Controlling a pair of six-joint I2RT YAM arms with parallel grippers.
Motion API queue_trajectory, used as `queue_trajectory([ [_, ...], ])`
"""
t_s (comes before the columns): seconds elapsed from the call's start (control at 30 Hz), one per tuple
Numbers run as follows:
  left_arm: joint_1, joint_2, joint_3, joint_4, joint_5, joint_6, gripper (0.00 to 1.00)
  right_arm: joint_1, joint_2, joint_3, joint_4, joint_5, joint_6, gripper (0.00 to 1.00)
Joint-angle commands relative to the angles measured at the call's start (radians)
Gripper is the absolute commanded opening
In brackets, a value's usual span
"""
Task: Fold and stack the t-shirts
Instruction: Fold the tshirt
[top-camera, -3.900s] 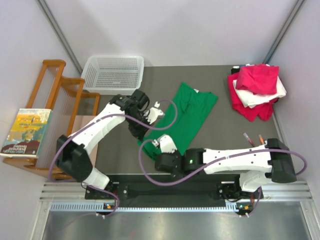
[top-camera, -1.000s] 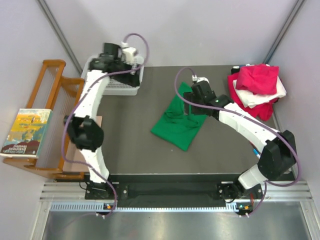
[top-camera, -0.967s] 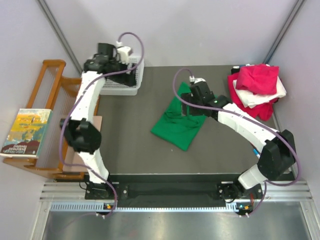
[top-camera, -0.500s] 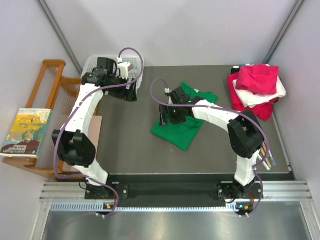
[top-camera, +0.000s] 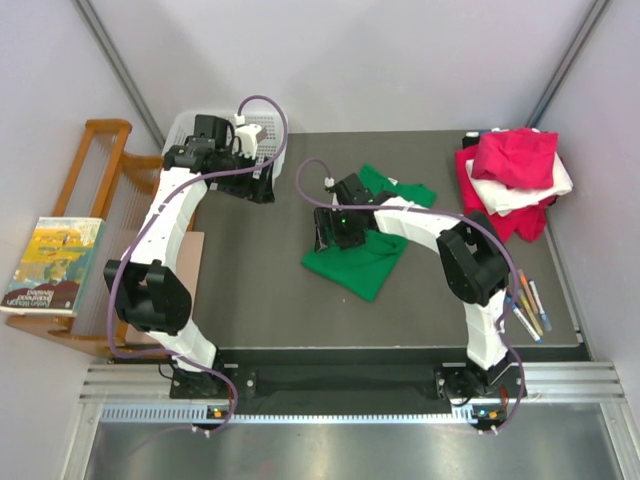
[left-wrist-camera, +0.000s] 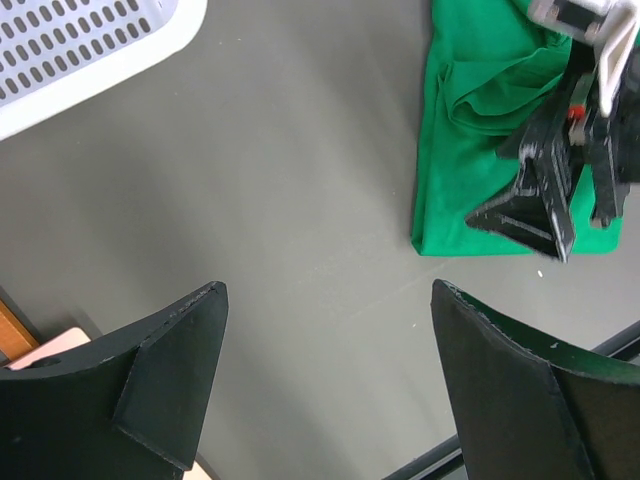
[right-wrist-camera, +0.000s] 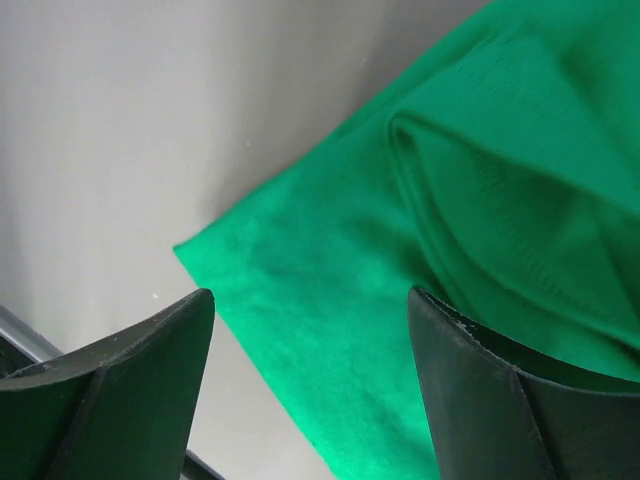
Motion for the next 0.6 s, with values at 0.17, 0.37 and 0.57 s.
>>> queue_trajectory([
  [0.17,0.003,-0.047,-0.017,0.030,0.039,0.019,0.87,-0.122,0.038,0.134,0.015,0.021,-0.040,0.77],
  [0.37,0.004,-0.046,-0.017,0.028,0.039,0.025,0.87,-0.205,0.085,0.170,0.016,0.024,-0.068,0.76],
  [0.57,0.003,-0.039,-0.028,0.025,0.054,0.025,0.86,-0.277,0.166,0.304,-0.022,0.046,-0.089,0.76],
])
